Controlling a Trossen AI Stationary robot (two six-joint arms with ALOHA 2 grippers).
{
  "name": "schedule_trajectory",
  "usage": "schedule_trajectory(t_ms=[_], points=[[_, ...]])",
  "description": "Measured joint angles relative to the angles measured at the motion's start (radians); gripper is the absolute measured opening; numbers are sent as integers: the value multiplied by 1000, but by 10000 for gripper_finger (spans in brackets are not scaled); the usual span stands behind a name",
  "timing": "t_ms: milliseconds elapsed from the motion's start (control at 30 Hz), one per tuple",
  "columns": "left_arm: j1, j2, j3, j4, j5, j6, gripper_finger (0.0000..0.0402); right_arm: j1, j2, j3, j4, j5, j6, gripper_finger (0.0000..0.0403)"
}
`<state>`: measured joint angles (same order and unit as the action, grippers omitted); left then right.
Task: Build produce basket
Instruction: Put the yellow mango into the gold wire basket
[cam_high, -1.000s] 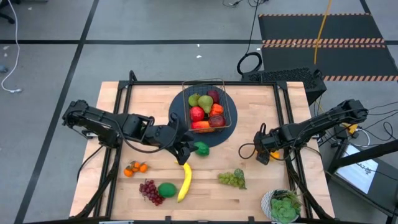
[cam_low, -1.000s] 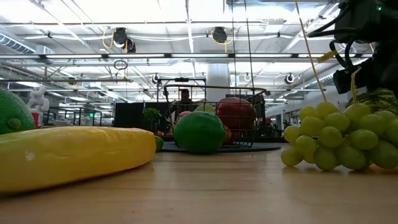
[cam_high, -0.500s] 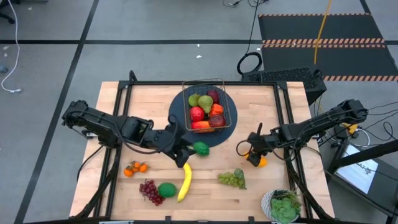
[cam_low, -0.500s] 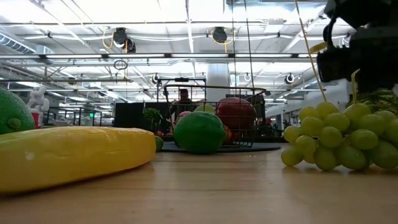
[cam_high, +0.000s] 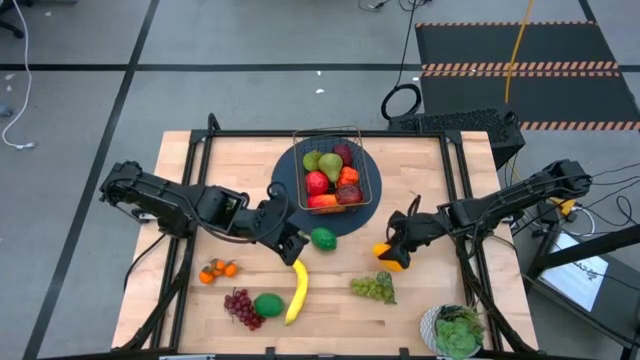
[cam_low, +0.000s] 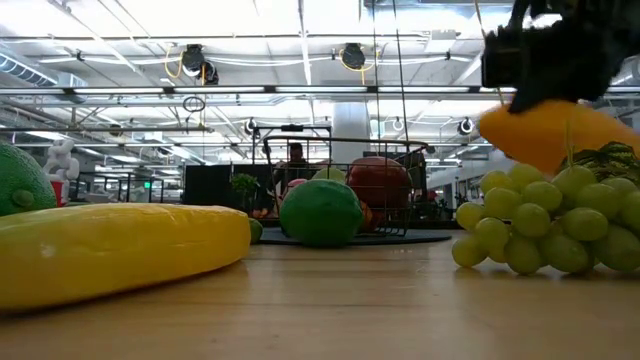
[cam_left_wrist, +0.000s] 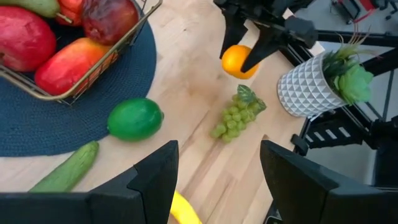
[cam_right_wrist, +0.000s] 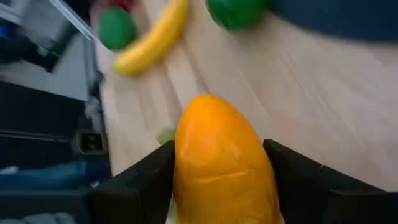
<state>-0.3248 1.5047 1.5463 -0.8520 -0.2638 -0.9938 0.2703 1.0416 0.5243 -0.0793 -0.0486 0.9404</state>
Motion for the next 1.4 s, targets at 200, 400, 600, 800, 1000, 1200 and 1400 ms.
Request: schedule_trajectory(t_ms=[200,400,600,800,1000,1200,1400], points=[[0,1,0,1,0,-22,227,0,0,0,213,22,-36,223],[7,1,0,26,-8,-23,227,0,0,0,411,26,-33,223],[10,1,0,55,-8,-45,227,0,0,0,540,51,25,223],[9,1,0,80,-25,-67,227,0,0,0,706,70,106,223],[-6,1,0,180,-29,-56,227,0,0,25,862,150,119,223],[-52,1,0,262,-85,-39,227,0,0,160,827,155,-37,220],[-86,1,0,301,-98,-8,227,0,0,355,619,154,-241,219]])
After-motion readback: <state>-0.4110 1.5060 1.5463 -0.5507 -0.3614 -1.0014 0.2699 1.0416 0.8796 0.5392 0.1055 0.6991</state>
